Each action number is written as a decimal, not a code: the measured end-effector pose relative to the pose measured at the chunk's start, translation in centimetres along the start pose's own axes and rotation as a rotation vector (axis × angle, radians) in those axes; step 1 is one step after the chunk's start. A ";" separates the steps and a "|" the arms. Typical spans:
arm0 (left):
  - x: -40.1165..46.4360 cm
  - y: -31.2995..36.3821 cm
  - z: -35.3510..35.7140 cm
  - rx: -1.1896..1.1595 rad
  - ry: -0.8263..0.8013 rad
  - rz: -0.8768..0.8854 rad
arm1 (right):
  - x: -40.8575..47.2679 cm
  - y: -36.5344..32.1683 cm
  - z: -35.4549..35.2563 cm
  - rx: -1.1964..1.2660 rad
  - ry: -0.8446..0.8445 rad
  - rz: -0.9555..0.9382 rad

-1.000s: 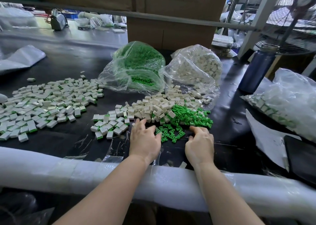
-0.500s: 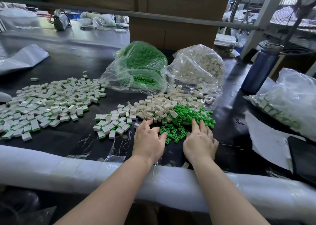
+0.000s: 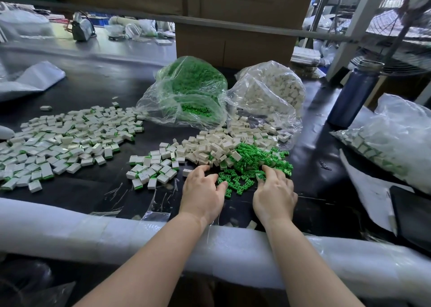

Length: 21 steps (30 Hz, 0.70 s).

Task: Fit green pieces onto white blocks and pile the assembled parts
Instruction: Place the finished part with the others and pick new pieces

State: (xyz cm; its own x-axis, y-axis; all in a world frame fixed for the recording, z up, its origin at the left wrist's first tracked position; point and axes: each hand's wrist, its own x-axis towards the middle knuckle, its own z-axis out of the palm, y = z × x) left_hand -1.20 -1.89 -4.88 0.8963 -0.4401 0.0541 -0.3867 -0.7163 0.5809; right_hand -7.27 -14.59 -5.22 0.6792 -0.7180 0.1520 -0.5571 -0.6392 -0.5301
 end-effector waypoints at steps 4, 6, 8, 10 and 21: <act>-0.1 0.1 0.0 -0.021 -0.017 0.007 | 0.1 0.1 0.4 -0.059 -0.028 -0.006; -0.1 0.1 0.0 -0.027 -0.005 -0.006 | 0.1 0.2 0.4 -0.051 -0.010 -0.012; -0.1 0.2 0.0 -0.022 0.018 -0.044 | 0.1 0.3 0.5 -0.043 0.001 -0.017; 0.0 0.2 0.0 0.044 0.064 -0.105 | 0.2 0.4 0.5 -0.047 0.004 -0.020; 0.0 -0.2 -0.1 0.031 0.112 -0.107 | 0.0 0.2 0.2 -0.047 -0.001 -0.029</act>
State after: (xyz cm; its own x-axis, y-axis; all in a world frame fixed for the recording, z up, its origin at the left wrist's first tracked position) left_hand -1.08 -1.77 -4.93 0.9507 -0.2986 0.0841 -0.2926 -0.7728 0.5632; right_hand -7.28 -14.68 -5.43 0.6956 -0.6990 0.1657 -0.5592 -0.6717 -0.4859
